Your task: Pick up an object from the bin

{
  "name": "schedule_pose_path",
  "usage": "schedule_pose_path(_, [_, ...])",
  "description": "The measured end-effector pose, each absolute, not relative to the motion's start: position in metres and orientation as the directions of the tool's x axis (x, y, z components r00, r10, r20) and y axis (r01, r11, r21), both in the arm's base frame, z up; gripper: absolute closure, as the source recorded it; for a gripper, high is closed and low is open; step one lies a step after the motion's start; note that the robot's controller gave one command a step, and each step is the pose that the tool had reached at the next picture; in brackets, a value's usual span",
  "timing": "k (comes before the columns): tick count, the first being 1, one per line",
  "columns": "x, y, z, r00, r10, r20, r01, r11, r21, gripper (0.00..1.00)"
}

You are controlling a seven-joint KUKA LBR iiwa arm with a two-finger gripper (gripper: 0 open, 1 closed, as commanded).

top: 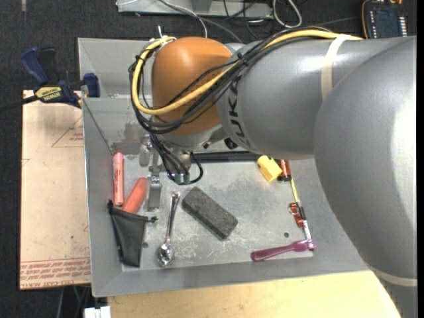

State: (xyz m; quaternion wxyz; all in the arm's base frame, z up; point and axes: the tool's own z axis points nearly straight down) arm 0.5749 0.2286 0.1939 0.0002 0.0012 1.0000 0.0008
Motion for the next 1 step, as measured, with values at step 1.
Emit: schedule_pose_path(1, [0.5749,0.2286,0.1939,-1.000,0.002,0.000,0.002,1.000,0.002,0.00])
